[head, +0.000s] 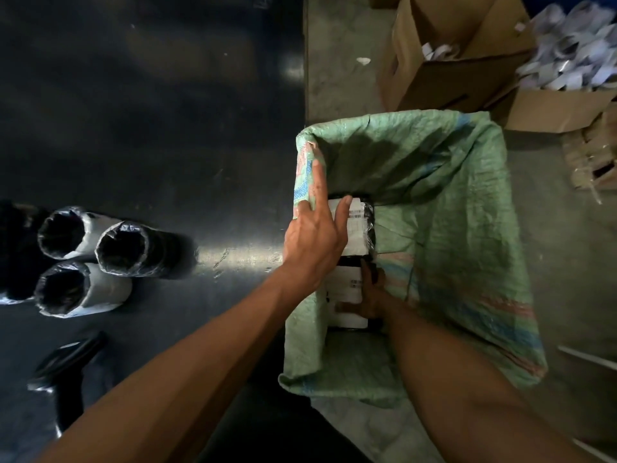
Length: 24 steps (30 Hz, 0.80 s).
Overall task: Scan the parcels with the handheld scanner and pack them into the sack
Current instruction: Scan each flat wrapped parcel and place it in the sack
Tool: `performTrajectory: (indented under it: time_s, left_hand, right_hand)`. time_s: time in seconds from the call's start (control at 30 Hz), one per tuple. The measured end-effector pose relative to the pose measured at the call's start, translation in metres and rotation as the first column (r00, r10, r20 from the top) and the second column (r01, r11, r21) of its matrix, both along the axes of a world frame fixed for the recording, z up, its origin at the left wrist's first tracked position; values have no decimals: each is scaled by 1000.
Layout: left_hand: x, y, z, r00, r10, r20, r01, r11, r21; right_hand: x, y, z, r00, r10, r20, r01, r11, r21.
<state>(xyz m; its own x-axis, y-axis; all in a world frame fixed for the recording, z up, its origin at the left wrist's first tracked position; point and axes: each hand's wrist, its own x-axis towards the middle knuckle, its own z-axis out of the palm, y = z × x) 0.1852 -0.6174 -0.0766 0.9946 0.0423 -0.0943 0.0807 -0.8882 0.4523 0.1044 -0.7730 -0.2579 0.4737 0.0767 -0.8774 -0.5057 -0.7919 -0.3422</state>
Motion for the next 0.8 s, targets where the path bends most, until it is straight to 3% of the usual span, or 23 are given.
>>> performTrajectory:
  time_s: [0.1,0.27,0.47,0.73,0.8]
  left_hand:
    - [1,2,-1,1000,-1,-4,0,1000,-7]
    - [-6,9,-3,999,-14,-31,12,998,-56]
    - [-7,7,-5,997,-48,-54,45,998,-42]
    - [-2,16,-7,997,-65,-38,63,997,-39]
    - [-3,19,-2,996,-60,-73,52,993,-108]
  right_hand:
    - [1,9,1,987,149,-67,-153,986,-62]
    - [-18,29,-8,992,110,61,-93,966,-240]
    - [-19,25,-9,984,151,94,-121,957,-263]
    - [7,19,20,977,212,-30,-212,944,-252]
    - [17,19,36,985,174,3,-166,948,-270]
